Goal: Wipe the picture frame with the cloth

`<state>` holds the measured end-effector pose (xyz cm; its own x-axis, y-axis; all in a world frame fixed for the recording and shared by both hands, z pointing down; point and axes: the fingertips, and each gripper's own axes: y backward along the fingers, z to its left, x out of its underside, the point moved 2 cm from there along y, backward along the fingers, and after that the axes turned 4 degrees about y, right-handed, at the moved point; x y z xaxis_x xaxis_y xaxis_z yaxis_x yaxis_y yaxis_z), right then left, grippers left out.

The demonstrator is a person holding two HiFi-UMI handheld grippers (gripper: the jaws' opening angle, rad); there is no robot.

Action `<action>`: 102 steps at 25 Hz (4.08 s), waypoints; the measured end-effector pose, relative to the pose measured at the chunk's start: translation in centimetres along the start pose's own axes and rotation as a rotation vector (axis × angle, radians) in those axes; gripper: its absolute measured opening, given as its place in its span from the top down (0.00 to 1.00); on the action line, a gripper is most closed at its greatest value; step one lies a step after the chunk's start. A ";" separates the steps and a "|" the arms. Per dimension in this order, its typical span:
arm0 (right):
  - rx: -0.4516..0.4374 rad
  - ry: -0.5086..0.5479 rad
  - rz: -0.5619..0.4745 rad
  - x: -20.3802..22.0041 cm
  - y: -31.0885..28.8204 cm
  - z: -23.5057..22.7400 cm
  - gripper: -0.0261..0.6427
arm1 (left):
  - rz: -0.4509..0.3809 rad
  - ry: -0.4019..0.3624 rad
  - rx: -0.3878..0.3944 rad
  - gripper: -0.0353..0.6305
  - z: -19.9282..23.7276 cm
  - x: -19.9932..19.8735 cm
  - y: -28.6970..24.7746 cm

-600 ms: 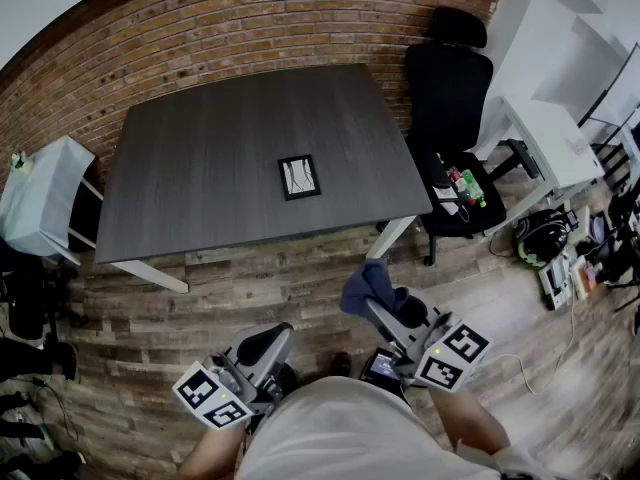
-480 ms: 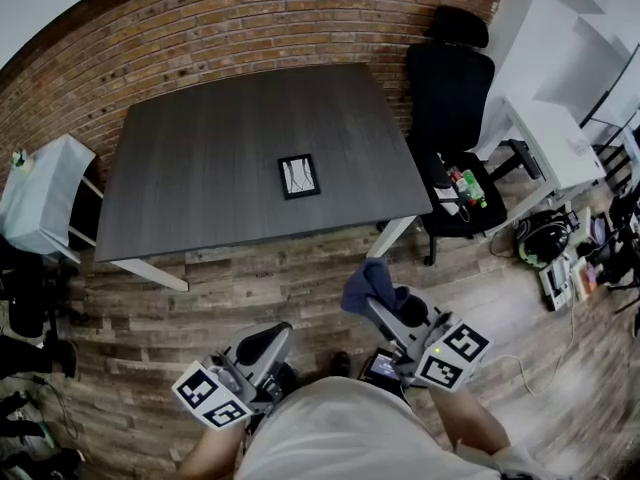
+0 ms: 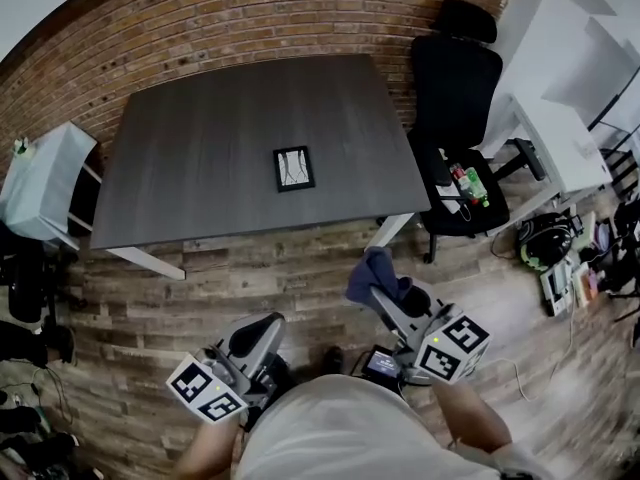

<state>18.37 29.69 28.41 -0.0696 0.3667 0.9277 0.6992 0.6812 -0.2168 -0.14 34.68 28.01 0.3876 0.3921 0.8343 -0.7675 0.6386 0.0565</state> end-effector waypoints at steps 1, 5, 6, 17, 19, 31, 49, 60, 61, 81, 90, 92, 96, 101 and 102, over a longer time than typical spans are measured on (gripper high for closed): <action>-0.004 -0.002 0.002 0.0 0.1 -0.4 0.80 | -0.003 -0.003 -0.012 0.94 0.0 0.1 -0.2; -0.037 0.040 0.033 0.0 0.1 -1.6 0.80 | -0.003 -0.016 -0.053 0.93 0.1 0.8 -1.1; -0.054 0.056 0.047 0.1 0.0 -1.8 0.80 | -0.001 -0.021 -0.063 0.94 0.2 1.0 -1.4; 0.012 0.303 0.185 0.5 -5.1 -6.6 0.79 | 0.067 -0.052 -0.190 0.92 5.8 1.3 -3.6; 0.023 0.326 0.217 0.7 -7.2 -7.4 0.79 | 0.097 -0.067 -0.204 0.86 8.1 1.2 -4.4; 0.127 0.521 0.458 1.4 -22.6 -12.5 0.79 | 0.342 -0.095 -0.149 0.68 24.0 0.2 -11.1; 0.171 0.936 0.839 4.4 -36.5 -20.2 0.79 | 0.651 -0.209 -0.265 0.68 37.3 6.1 -16.3; 0.029 1.126 0.931 7.0 -43.9 -23.0 0.79 | 0.755 -0.280 -0.444 0.67 39.6 8.8 -19.4; 0.022 1.145 0.939 7.1 -44.6 -23.3 0.79 | 0.768 -0.291 -0.455 0.66 39.7 8.9 -19.7; -0.125 1.351 1.059 10.8 -49.0 -22.9 0.81 | 0.798 -0.269 -0.529 0.71 42.2 9.9 -21.2; -0.216 1.407 1.112 12.4 -47.2 -21.6 0.81 | 0.790 -0.271 -0.529 0.72 42.3 9.9 -21.4; -0.226 1.405 1.121 12.5 -46.8 -21.4 0.81 | 0.792 -0.267 -0.527 0.72 42.3 9.9 -21.3; -0.259 1.390 1.136 12.9 -46.0 -20.6 0.81 | 0.792 -0.268 -0.526 0.72 42.4 10.0 -21.2; -0.301 1.316 1.145 13.4 -44.5 -19.7 0.81 | 0.774 -0.264 -0.520 0.72 42.4 10.1 -21.2; -0.310 1.305 1.147 13.5 -44.2 -19.6 0.81 | 0.768 -0.260 -0.520 0.72 42.4 10.0 -21.2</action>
<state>0.42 -7.88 56.50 0.9616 -0.2741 0.0125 0.0911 0.2761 -0.9568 -1.65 -3.00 58.45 -0.2997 0.7063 0.6413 -0.4180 0.5071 -0.7538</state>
